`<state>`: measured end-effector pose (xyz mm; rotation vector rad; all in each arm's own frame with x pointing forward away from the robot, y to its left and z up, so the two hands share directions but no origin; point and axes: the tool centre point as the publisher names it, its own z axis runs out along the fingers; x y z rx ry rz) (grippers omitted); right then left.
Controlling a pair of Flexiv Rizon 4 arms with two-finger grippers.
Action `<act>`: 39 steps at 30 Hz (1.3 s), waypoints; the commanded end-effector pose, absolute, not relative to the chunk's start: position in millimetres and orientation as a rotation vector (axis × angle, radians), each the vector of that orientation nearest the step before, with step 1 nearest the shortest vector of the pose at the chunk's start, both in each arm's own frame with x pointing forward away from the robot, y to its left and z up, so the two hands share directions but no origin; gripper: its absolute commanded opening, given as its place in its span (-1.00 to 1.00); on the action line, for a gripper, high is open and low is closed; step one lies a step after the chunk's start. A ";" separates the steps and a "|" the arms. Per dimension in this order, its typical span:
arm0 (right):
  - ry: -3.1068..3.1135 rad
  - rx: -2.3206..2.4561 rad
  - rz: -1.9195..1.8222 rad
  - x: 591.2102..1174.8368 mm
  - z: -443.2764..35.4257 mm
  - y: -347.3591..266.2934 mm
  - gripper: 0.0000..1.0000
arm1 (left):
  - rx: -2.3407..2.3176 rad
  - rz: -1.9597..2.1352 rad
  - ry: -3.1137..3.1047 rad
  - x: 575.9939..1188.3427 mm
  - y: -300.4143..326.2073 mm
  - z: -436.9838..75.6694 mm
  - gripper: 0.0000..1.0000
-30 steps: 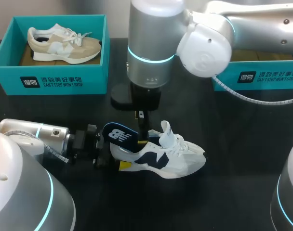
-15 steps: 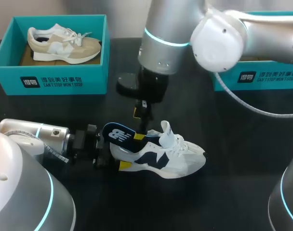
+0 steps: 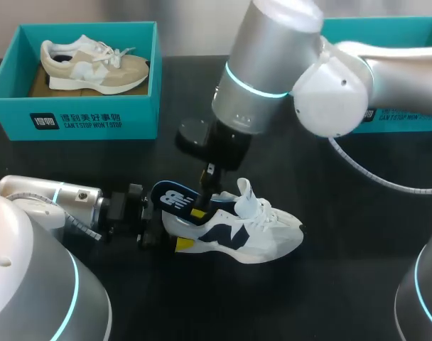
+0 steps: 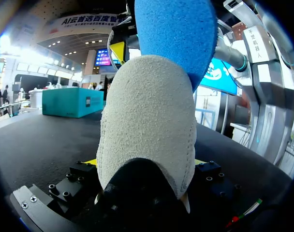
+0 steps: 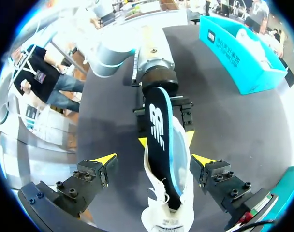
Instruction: Take the shoe out of the shoebox, open the shoe tongue, remove and reinsert the insole, then place the shoe into the shoebox
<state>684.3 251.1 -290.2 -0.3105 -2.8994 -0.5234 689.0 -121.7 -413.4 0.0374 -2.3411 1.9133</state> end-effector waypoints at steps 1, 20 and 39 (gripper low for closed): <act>-2.875 -0.316 -0.557 688.0 -309.2 253.5 1.00 | 0.038 1.911 -2.343 689.3 -122.7 -413.8 -1.00; -2.844 -0.380 -0.621 681.1 -318.0 255.6 0.33 | 0.038 1.911 -2.343 689.3 -122.7 -413.8 -1.00; -2.786 -0.336 -0.670 680.4 -330.2 260.8 -0.02 | 0.038 1.911 -2.343 689.3 -122.7 -413.8 -1.00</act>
